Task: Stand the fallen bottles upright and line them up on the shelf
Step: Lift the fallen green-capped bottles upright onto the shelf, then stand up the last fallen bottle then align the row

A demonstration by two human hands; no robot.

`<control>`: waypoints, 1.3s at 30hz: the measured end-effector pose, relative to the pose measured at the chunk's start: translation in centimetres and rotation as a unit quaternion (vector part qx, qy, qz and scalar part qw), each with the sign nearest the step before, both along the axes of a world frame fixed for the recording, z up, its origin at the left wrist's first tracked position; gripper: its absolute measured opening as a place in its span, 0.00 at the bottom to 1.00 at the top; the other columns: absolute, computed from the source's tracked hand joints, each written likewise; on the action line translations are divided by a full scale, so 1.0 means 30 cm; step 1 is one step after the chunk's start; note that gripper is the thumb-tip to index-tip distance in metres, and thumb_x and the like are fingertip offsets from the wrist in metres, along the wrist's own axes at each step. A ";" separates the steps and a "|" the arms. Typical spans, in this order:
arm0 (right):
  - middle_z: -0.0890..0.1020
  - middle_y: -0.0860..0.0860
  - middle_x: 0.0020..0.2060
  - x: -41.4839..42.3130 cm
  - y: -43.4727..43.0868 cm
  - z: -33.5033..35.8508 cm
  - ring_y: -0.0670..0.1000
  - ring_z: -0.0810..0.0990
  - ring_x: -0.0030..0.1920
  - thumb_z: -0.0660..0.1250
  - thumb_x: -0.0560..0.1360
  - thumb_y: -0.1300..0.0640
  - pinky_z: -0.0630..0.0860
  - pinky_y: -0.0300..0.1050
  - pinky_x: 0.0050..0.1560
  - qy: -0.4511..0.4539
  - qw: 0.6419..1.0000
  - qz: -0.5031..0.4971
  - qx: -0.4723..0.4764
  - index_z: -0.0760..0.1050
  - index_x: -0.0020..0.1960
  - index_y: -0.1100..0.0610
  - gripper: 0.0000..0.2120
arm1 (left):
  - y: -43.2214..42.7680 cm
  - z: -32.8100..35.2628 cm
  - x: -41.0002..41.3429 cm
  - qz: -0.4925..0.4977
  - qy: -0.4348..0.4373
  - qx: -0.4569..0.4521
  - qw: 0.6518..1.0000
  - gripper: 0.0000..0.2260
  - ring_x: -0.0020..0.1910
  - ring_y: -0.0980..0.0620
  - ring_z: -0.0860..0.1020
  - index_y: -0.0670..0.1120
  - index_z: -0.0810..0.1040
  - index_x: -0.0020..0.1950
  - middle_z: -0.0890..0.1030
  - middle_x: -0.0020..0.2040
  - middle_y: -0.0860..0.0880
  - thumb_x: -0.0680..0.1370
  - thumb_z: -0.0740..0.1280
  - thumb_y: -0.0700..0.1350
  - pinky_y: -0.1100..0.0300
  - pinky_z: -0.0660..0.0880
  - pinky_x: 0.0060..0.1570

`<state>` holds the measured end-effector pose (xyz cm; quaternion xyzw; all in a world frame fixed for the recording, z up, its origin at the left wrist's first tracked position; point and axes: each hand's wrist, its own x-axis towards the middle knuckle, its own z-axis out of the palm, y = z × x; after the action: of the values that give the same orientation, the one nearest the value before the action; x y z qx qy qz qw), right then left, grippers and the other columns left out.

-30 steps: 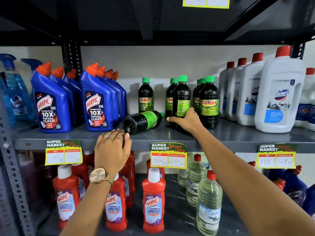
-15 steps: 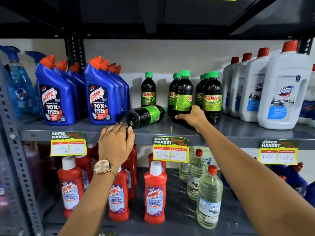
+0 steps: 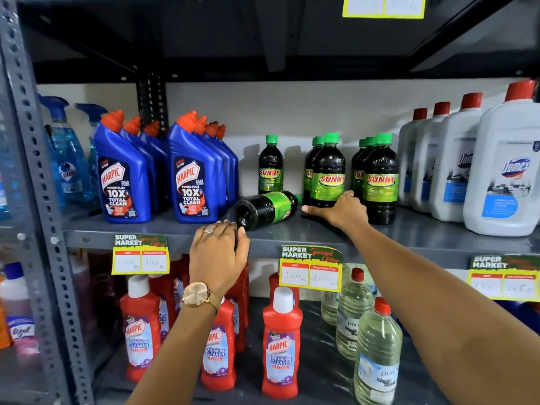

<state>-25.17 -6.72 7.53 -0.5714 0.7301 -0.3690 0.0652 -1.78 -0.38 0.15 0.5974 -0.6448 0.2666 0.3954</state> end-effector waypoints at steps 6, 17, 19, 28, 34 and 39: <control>0.76 0.63 0.63 -0.013 -0.017 -0.001 0.64 0.76 0.63 0.74 0.62 0.34 0.75 0.57 0.62 -0.030 0.998 0.043 -0.021 0.65 0.68 0.68 0.49 | -0.010 -0.004 0.004 0.002 -0.003 -0.002 1.000 0.20 0.46 0.47 0.80 0.43 0.82 0.45 0.85 0.45 0.47 0.78 0.52 0.49 0.54 0.70 0.53; 0.77 0.63 0.61 -0.008 0.018 0.004 0.63 0.77 0.61 0.75 0.63 0.35 0.76 0.55 0.59 -0.020 0.998 0.050 -0.034 0.66 0.65 0.68 0.46 | -0.003 0.004 0.013 -0.009 -0.024 -0.001 1.000 0.20 0.46 0.47 0.81 0.43 0.83 0.46 0.85 0.46 0.47 0.79 0.52 0.50 0.54 0.72 0.52; 0.74 0.63 0.65 0.002 0.044 0.014 0.63 0.73 0.66 0.74 0.60 0.31 0.72 0.58 0.65 -0.019 0.998 0.031 -0.053 0.63 0.69 0.69 0.54 | 0.004 0.011 0.025 -0.019 -0.047 0.012 0.999 0.22 0.46 0.48 0.82 0.43 0.83 0.48 0.85 0.46 0.47 0.79 0.51 0.51 0.54 0.73 0.51; 0.78 0.56 0.26 0.208 0.163 0.086 0.54 0.80 0.29 0.58 0.72 0.29 0.79 0.48 0.42 0.006 0.982 0.144 -0.120 0.72 0.31 0.61 0.33 | -0.004 0.011 0.115 -0.032 -0.069 -0.011 0.997 0.26 0.50 0.46 0.83 0.42 0.84 0.51 0.85 0.50 0.44 0.76 0.55 0.60 0.54 0.76 0.52; 0.78 0.55 0.19 0.303 0.019 0.132 0.47 0.75 0.16 0.64 0.64 0.26 0.63 0.30 0.15 -0.134 0.969 0.113 0.175 0.69 0.47 0.59 0.36 | -0.016 -0.002 0.099 -0.024 -0.038 -0.018 0.999 0.25 0.49 0.47 0.82 0.42 0.84 0.51 0.85 0.49 0.45 0.77 0.56 0.59 0.55 0.73 0.53; 0.84 0.55 0.37 0.328 -0.049 0.078 0.50 0.82 0.21 0.70 0.60 0.32 0.71 0.34 0.19 -0.271 0.939 0.132 0.167 0.77 0.54 0.59 0.35 | -0.015 -0.004 0.093 -0.025 -0.017 -0.009 0.999 0.25 0.50 0.48 0.82 0.43 0.84 0.50 0.85 0.50 0.46 0.77 0.56 0.59 0.55 0.72 0.54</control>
<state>-15.34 -8.19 9.86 -0.5218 0.6536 -0.3713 0.4032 1.01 -0.83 0.03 0.5726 -0.6638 0.2728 0.3963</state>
